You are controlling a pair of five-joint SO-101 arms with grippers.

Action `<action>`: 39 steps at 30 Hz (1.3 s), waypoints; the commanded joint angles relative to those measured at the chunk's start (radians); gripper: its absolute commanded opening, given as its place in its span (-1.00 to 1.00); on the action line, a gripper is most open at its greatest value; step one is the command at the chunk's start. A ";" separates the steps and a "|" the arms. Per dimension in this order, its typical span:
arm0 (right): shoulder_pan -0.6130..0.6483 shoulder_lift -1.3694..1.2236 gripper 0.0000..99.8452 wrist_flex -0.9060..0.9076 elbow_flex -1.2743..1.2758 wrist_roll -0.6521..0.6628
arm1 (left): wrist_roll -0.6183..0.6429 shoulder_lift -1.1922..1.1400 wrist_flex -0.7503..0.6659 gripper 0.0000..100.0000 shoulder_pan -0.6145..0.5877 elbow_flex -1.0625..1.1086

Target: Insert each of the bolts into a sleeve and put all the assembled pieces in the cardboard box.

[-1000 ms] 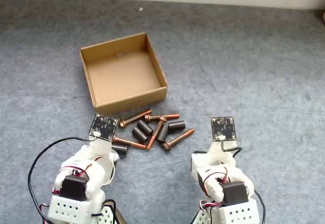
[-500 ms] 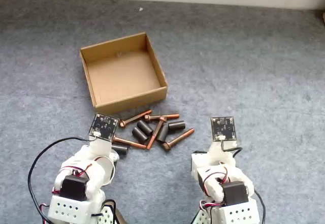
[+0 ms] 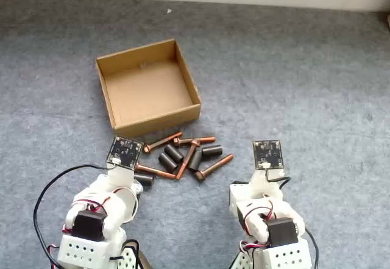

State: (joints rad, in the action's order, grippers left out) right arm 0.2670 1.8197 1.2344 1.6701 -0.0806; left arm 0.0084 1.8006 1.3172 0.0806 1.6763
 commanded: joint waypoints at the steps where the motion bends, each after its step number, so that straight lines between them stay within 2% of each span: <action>1: -0.018 0.013 -0.99 0.008 0.154 -0.005 | 0.011 0.005 0.002 -0.80 0.005 0.019; 27: -0.013 0.013 -0.99 0.008 0.154 -0.005 | 0.008 0.005 0.002 -0.80 0.001 0.019; 31: -0.012 0.013 -0.99 0.012 0.154 -0.003 | 0.006 0.005 0.009 -0.80 -0.010 -0.036; 35: -0.021 0.013 -0.99 0.008 0.090 0.017 | 0.006 0.005 0.032 -0.80 -0.162 -0.145; 37: -0.042 0.013 -0.99 0.007 0.030 0.121 | 0.006 0.007 0.029 -0.80 -0.265 -0.162; 39: -0.070 0.013 -0.99 -0.016 -0.016 0.287 | 0.006 0.007 0.011 -0.80 -0.306 -0.162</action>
State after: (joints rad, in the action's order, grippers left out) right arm 0.2348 1.8197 1.2390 1.6701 0.0207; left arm 0.0084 1.8006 1.3433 -0.1051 1.5673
